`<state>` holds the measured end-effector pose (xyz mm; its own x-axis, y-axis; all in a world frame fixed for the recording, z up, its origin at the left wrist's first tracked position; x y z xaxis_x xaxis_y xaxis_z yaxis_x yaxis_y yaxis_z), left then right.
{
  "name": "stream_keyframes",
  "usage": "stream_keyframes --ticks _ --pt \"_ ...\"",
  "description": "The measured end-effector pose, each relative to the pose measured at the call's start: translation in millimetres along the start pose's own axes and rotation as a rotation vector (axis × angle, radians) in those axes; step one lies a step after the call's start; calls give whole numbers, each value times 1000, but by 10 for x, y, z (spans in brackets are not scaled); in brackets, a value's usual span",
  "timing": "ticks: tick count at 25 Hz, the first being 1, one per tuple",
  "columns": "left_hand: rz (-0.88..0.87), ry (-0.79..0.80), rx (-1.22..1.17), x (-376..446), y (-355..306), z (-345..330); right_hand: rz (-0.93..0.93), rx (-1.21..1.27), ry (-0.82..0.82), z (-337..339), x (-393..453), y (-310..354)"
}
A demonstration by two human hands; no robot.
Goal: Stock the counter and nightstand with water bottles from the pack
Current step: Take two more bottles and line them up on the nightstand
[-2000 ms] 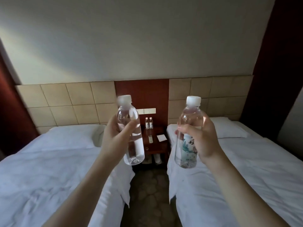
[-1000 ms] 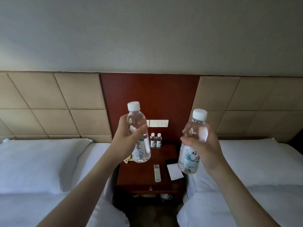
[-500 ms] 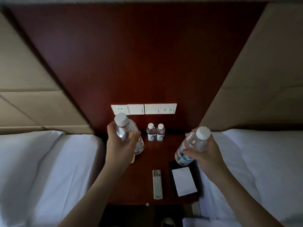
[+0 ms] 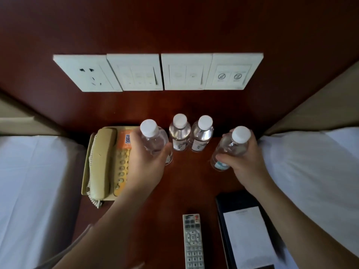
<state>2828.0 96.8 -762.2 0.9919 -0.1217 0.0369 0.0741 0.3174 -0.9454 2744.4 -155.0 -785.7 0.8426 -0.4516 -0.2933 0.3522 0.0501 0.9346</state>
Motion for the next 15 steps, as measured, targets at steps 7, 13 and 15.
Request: stream_keyframes --ticks 7,13,15 --pt "17 -13 27 149 432 -107 37 -54 22 -40 305 -261" --pt "-32 70 63 392 539 -150 71 -128 35 -26 430 -315" --pt "-30 143 119 425 554 -117 40 -214 92 -5 420 -448"
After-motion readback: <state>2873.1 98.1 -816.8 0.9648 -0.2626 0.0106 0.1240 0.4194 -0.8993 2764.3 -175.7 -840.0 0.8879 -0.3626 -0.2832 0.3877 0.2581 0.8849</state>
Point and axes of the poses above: each hand's wrist, its own x-axis towards the middle knuckle, its own z-axis out of the back of the hand, y = z × x, the point moved 9 cm from there along x, towards the middle knuckle, and after that the axes turned 6 degrees about -z, right-handed, at the moved point
